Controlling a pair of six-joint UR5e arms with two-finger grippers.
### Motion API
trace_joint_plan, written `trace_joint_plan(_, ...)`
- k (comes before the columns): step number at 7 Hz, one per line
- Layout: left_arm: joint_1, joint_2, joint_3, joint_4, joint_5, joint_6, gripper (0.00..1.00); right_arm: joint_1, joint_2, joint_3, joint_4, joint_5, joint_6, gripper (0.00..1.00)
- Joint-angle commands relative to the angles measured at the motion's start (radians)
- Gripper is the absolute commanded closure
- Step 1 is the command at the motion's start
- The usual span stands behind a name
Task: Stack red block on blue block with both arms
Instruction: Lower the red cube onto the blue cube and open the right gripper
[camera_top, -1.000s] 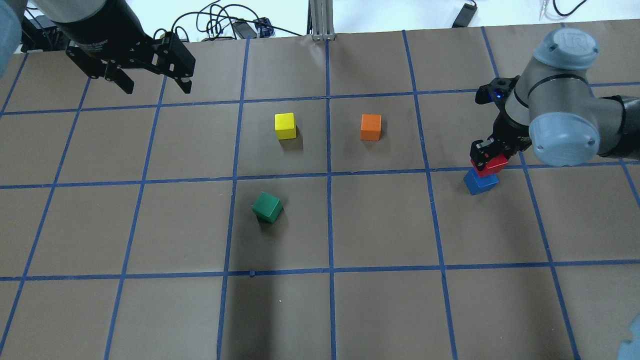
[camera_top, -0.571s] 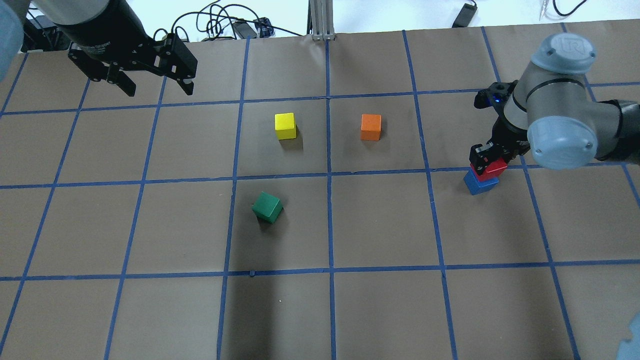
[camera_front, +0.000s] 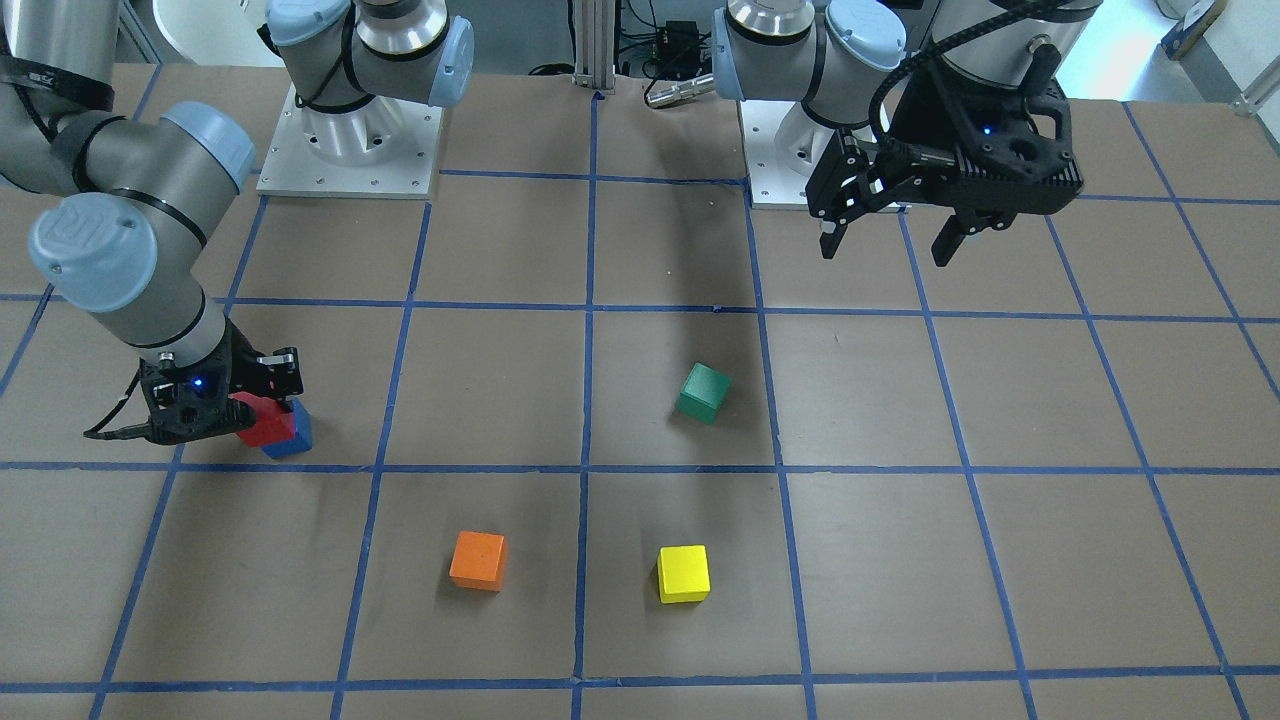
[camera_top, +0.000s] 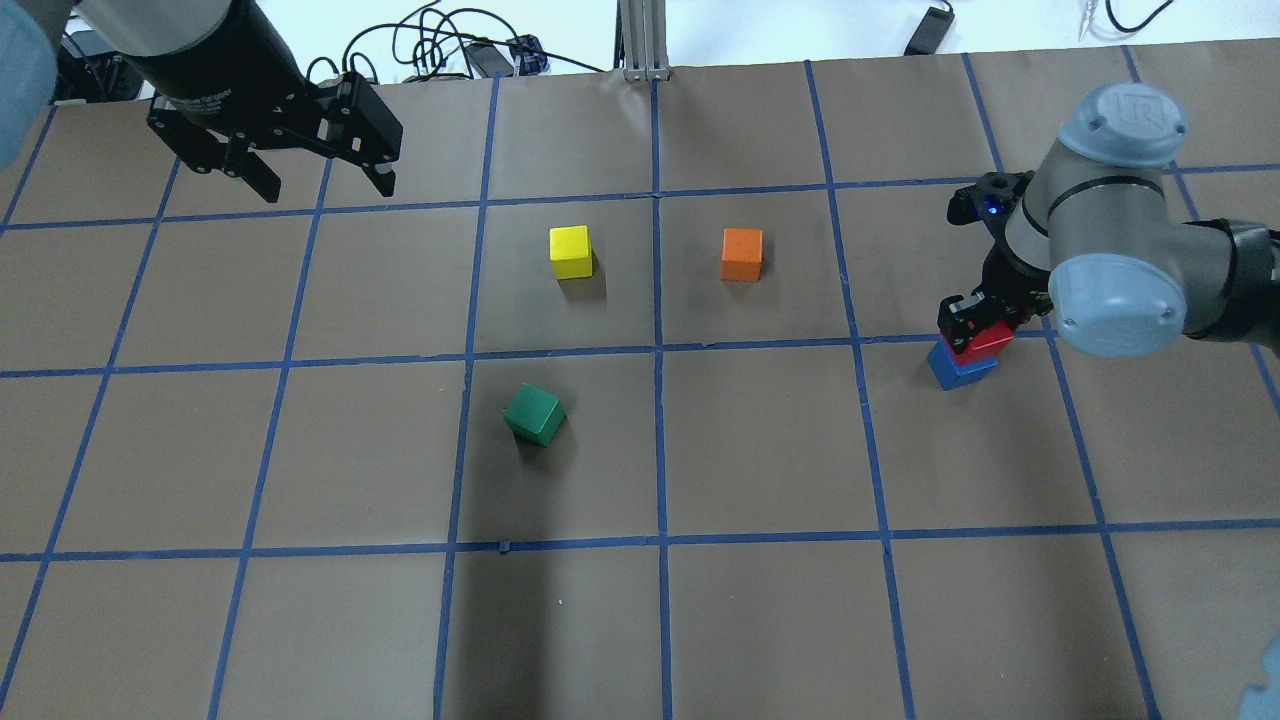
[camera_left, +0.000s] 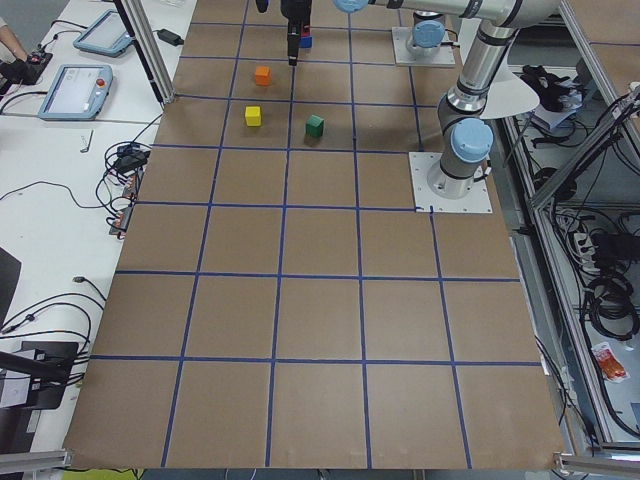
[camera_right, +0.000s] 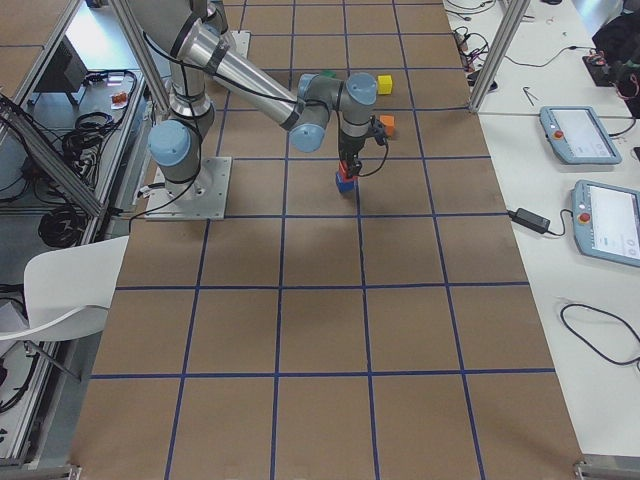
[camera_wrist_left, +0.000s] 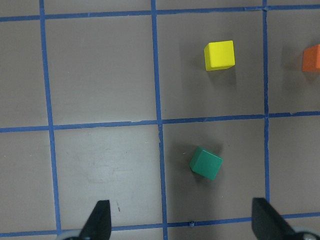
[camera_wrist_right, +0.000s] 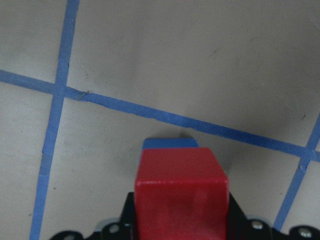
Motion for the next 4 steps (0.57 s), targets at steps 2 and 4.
trace_joint_plan(2, 0.0, -0.002, 0.0, -0.002, -0.001, -0.004, 0.0, 0.0, -0.001, -0.001, 0.006, -0.002, 0.001, 0.04)
trace_joint_plan(4, 0.0, -0.005, 0.0, -0.002, 0.001, -0.003, 0.0, 0.0, -0.006, -0.001, 0.014, -0.003, 0.003, 0.0)
